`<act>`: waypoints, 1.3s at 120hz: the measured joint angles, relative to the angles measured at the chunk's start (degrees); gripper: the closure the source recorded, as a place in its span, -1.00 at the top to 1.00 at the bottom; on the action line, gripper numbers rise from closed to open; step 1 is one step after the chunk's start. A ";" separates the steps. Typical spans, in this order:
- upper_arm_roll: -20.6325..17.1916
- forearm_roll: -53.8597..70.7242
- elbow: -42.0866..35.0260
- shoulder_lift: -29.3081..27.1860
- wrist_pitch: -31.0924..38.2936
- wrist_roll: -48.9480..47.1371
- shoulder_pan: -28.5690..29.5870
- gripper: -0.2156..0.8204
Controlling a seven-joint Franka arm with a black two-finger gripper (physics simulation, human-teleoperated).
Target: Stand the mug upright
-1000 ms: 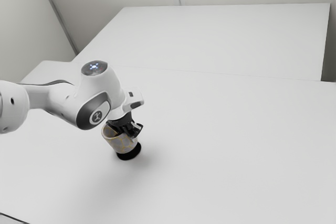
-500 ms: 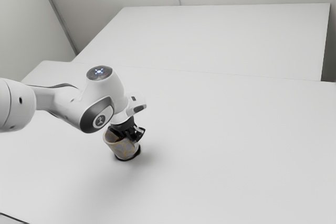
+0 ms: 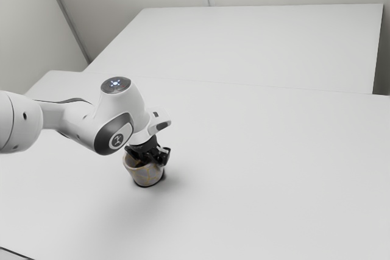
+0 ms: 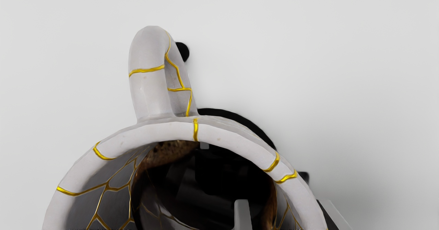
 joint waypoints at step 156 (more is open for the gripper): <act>-0.25 -6.95 42.89 2.81 -43.65 1.68 -0.35 0.55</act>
